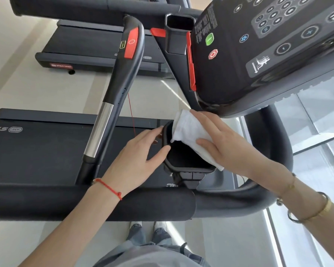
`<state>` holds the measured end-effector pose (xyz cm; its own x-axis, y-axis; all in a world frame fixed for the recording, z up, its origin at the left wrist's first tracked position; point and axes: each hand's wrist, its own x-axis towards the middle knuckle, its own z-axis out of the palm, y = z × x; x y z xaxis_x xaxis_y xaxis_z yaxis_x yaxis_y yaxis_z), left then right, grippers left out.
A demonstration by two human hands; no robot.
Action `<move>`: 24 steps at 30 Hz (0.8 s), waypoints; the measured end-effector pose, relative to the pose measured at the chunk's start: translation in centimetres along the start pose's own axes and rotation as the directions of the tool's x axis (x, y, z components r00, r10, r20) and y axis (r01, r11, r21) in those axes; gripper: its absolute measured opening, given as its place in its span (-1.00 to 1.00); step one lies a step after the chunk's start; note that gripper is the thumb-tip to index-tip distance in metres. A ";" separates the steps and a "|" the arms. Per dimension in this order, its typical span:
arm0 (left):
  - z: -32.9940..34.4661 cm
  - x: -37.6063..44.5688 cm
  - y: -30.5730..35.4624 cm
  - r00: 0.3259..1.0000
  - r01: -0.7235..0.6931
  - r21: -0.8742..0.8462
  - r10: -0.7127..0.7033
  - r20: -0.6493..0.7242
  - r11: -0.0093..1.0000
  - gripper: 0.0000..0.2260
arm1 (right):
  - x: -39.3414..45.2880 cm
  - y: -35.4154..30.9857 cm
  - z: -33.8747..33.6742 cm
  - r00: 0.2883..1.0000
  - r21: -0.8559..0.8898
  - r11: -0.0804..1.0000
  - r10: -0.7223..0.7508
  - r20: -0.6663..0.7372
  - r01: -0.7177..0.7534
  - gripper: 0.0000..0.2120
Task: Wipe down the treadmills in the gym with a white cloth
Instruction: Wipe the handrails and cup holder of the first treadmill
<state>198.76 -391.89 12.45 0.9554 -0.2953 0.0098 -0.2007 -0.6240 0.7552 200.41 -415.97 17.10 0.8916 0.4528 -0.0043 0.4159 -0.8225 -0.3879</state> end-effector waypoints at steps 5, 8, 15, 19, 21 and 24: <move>-0.1 0.1 0.3 1.000 -0.009 -0.026 0.009 0.008 1.000 -0.62 | 4.2 -2.0 1.3 0.994 -0.196 0.975 -0.107 0.006 0.106 -0.48; 0.0 0.1 0.2 1.000 -0.010 -0.027 0.010 0.001 1.000 -0.62 | 3.9 -1.6 1.2 0.994 -0.183 0.977 -0.109 0.003 0.107 -0.52; 0.0 -0.1 -0.1 1.000 -0.006 -0.021 0.006 0.009 1.000 -0.46 | 0.8 -0.4 0.9 0.999 -0.127 0.991 -0.040 0.001 0.040 -0.47; -0.1 0.1 0.2 1.000 -0.012 -0.012 0.012 0.003 1.000 -0.60 | 3.7 -1.8 1.7 0.991 -0.276 0.952 -0.131 0.016 0.131 -0.53; -0.1 0.1 0.1 1.000 -0.009 -0.013 0.009 0.002 1.000 -0.61 | 4.1 -1.6 1.6 0.990 -0.281 0.949 -0.139 0.033 0.143 -0.53; 0.0 0.1 -0.1 1.000 -0.004 -0.018 0.004 0.006 1.000 -0.49 | 2.0 -0.5 1.2 0.995 -0.218 0.971 -0.102 0.014 0.102 -0.52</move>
<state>198.85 -391.87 12.40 0.9534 -0.3017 0.0089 -0.2001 -0.6097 0.7669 201.76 -414.24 16.18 0.8421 0.5389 0.0221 0.5339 -0.8271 -0.1758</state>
